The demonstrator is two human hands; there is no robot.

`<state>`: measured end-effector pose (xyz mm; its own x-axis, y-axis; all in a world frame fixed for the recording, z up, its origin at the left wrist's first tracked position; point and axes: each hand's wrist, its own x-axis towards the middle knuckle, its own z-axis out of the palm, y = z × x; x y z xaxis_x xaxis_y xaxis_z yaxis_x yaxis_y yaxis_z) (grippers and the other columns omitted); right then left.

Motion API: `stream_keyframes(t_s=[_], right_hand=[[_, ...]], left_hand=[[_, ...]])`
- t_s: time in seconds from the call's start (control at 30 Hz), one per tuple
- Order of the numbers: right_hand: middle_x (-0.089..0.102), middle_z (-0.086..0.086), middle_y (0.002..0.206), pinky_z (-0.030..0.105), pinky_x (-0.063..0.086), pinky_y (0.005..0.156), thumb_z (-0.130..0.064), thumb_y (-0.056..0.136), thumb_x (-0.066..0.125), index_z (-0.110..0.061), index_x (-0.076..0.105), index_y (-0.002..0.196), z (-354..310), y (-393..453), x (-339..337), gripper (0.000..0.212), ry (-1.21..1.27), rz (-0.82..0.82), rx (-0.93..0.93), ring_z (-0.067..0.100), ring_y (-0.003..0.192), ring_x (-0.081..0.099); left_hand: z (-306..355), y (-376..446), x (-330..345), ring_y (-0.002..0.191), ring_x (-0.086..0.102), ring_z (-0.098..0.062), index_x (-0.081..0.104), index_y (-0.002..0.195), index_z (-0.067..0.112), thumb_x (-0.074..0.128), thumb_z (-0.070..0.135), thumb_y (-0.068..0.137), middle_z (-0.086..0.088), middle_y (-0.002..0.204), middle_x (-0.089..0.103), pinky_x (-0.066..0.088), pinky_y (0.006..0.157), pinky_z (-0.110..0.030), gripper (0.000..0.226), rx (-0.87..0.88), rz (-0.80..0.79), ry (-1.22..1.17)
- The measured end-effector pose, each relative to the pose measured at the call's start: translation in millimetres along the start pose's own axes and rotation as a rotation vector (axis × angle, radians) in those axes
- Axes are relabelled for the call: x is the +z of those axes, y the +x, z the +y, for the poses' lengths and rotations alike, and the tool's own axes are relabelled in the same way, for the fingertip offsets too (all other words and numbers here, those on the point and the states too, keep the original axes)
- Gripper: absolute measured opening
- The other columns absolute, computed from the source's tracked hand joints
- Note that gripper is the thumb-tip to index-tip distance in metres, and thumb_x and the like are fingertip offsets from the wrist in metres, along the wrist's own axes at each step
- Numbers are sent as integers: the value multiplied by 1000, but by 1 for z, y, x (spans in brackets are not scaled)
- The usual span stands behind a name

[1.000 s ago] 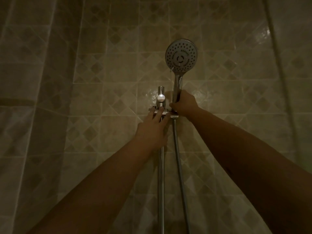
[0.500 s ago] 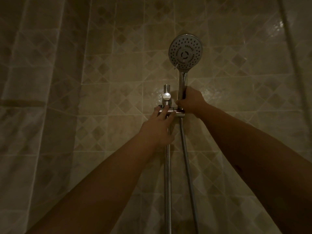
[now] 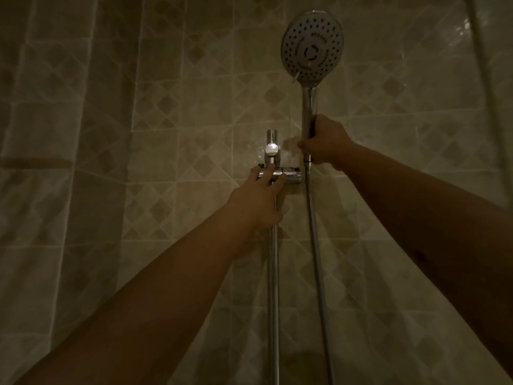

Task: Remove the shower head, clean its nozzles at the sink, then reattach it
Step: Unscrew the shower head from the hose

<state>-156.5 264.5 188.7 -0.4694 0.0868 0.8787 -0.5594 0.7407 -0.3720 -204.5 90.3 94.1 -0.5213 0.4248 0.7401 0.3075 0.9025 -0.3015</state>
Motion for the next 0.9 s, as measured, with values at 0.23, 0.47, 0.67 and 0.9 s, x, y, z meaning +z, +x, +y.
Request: stream_keyframes(t_s=[0.23,0.47,0.67,0.9], right_hand=[[62,9,103,41,62,69,-16,82,74,-16,56,101,18,-50,0,27,133,-108,130,25,87,66],[69,7,91,25,56,50,-12,77,76,-23,62,86,17,-129,19,20,248,-325,156,22,80,71],[70,19,99,48,61,75,-10,76,77,-4,66,99,17,-182,44,26,238,-502,227,31,89,71],[71,17,87,37,59,62,-26,78,80,-1,69,94,27,-207,57,32,140,-355,157,17,65,65]], left_hand=[[11,-2,-19,142,29,-28,38,148,26,62,35,86,-6,158,29,34,105,-27,67,-38,21,-401],[55,-98,34,94,70,-16,74,105,13,70,22,87,-4,100,75,54,85,-29,20,-292,-32,-1271],[89,-145,50,70,65,-19,67,100,-8,65,9,91,-14,80,66,55,67,-30,19,-487,2,-1533],[102,-187,70,58,61,-14,64,94,-3,61,12,95,-11,74,64,53,52,-23,16,-574,-144,-1696]])
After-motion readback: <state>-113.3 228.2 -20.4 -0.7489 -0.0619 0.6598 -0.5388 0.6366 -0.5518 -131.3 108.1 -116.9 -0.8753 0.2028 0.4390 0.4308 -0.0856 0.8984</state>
